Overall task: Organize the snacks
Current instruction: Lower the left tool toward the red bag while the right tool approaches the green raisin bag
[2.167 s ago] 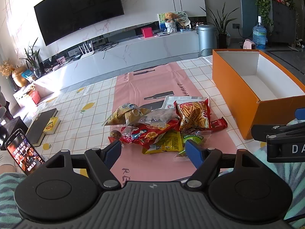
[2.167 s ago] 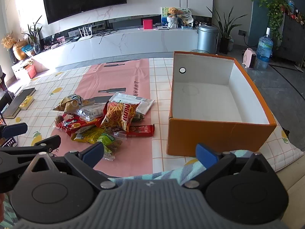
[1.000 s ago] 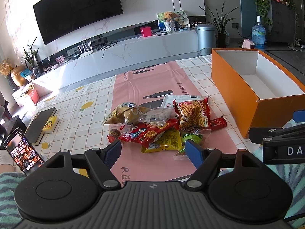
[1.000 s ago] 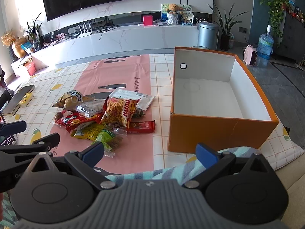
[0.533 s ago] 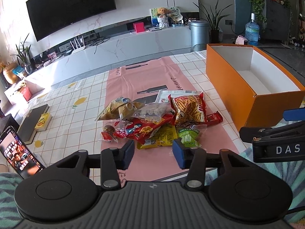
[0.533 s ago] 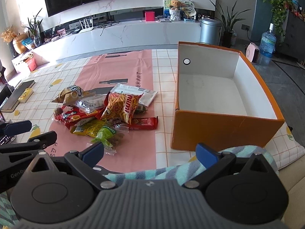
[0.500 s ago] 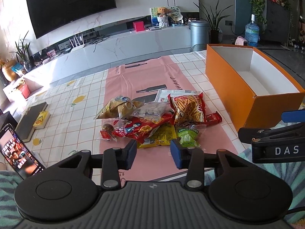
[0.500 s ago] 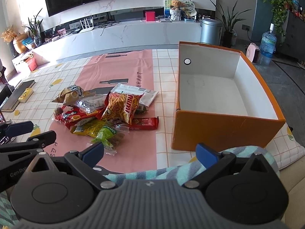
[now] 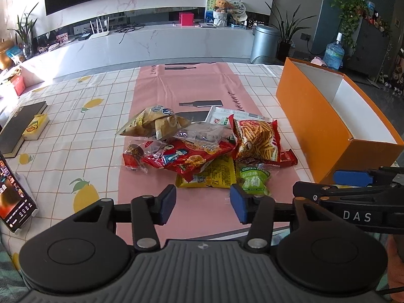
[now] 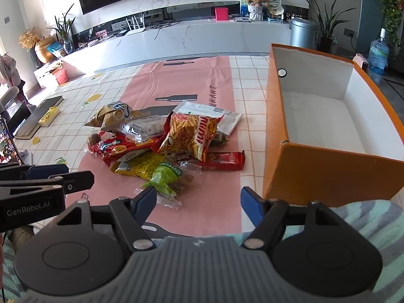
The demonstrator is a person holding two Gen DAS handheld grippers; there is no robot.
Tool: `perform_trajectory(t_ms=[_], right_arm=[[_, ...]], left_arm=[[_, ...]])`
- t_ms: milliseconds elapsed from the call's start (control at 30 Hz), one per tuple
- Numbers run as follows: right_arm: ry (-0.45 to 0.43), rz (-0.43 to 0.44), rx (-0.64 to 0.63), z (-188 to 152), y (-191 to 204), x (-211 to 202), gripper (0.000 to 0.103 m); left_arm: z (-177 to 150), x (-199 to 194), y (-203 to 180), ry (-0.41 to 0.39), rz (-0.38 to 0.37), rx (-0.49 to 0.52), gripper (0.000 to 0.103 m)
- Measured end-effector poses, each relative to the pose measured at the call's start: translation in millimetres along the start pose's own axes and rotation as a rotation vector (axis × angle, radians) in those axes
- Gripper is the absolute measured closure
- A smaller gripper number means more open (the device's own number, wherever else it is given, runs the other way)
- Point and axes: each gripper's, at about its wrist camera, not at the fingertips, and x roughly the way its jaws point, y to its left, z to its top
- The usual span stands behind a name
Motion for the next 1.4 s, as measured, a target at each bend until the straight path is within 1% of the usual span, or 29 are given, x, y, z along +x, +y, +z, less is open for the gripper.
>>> perform_trajectory(t_ms=[67, 133, 233, 333, 400, 467, 533, 600, 667, 700, 733, 900, 1033, 1133, 1233, 1267, 1333, 1400], right_arm=[[0.015, 0.021, 0.010, 5, 2, 9, 0.033], [0.028, 0.041, 0.015, 9, 6, 19, 0.037], [0.050, 0.062, 0.010, 14, 12, 34, 0.042], [0.079, 0.076, 0.015, 18, 17, 50, 0.042], [0.095, 0.077, 0.022, 20, 19, 60, 0.042], [0.113, 0.074, 0.032, 21, 19, 70, 0.042], [0.134, 0.069, 0.045, 22, 18, 78, 0.042], [0.153, 0.071, 0.062, 22, 15, 86, 0.042], [0.170, 0.087, 0.079, 22, 13, 91, 0.042], [0.176, 0.091, 0.081, 21, 13, 92, 0.043], [0.178, 0.100, 0.079, 21, 14, 93, 0.049], [0.173, 0.106, 0.072, 19, 11, 91, 0.053], [0.174, 0.105, 0.066, 16, 6, 84, 0.055], [0.178, 0.095, 0.063, 14, 0, 80, 0.055], [0.180, 0.089, 0.076, 12, -8, 75, 0.055], [0.181, 0.087, 0.078, 11, -11, 73, 0.055], [0.181, 0.085, 0.085, 8, -15, 70, 0.055], [0.186, 0.085, 0.095, 7, -19, 69, 0.055]], left_arm=[[2, 6, 6, 0.004, -0.001, -0.007, 0.034], [5, 12, 13, 0.008, -0.009, -0.023, 0.029], [9, 22, 26, 0.018, -0.038, -0.083, 0.027], [10, 33, 39, 0.040, -0.065, -0.174, 0.027], [10, 41, 44, 0.053, -0.071, -0.207, 0.028], [11, 49, 46, 0.060, -0.075, -0.218, 0.036], [13, 58, 46, 0.068, -0.083, -0.228, 0.038], [15, 65, 44, 0.072, -0.092, -0.225, 0.042], [16, 72, 42, 0.075, -0.088, -0.218, 0.055], [17, 75, 41, 0.076, -0.086, -0.216, 0.059], [17, 77, 41, 0.075, -0.093, -0.217, 0.067], [16, 71, 38, 0.047, -0.086, -0.211, 0.072], [12, 62, 35, 0.074, -0.065, -0.223, 0.076], [6, 51, 32, 0.107, -0.049, -0.243, 0.077], [2, 38, 25, 0.135, -0.050, -0.229, 0.077], [1, 37, 23, 0.155, -0.053, -0.220, 0.075], [-2, 37, 16, 0.222, -0.067, -0.180, 0.073], [-6, 34, 11, 0.238, -0.040, -0.138, 0.060]])
